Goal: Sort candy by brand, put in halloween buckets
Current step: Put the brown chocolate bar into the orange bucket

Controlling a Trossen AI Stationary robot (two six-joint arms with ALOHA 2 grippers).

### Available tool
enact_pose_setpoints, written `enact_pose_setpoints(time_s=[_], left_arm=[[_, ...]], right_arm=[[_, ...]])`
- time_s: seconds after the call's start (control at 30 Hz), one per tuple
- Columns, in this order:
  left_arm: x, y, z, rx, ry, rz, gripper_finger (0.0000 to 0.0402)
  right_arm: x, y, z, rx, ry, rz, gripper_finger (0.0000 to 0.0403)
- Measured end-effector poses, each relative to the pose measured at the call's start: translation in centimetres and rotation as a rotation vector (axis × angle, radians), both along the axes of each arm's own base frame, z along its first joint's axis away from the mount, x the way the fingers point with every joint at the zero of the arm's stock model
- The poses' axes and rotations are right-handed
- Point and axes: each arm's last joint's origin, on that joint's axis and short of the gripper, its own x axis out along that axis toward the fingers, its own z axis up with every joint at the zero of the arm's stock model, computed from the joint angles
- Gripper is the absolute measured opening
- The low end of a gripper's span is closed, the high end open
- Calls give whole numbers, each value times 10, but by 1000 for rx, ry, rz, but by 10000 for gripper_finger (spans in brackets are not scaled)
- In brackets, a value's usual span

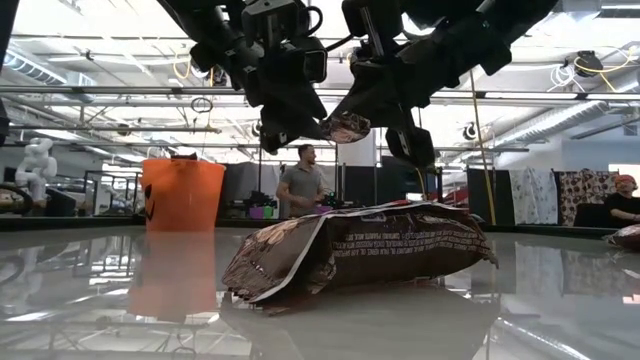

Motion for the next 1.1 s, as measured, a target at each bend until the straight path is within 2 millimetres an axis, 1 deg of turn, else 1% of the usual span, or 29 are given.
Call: enact_pose_setpoints(time_s=[0.23,0.3,0.4,0.57,0.67,0.77,0.93,1.1], left_arm=[[0,0,0,-12,-2,-13,135],[0,0,0,-3,-7,-21,127],[0,0,0,-1,-9,-24,96],[0,-1,1,1,-14,-31,14],[0,-1,1,16,-23,-44,8],[0,-1,1,26,-29,-50,4],[0,0,0,49,-31,-43,3],[-1,3,-1,123,-19,-9,2]], right_arm=[[2,0,2,-7,-31,7,2],[2,0,2,-7,-30,7,2],[2,0,2,-7,-30,6,2],[2,0,2,27,-23,-15,2],[1,0,1,36,-17,-20,11],[1,-3,1,44,-5,-32,37],[0,-7,-2,93,36,-69,106],[-1,-3,0,140,31,40,167]])
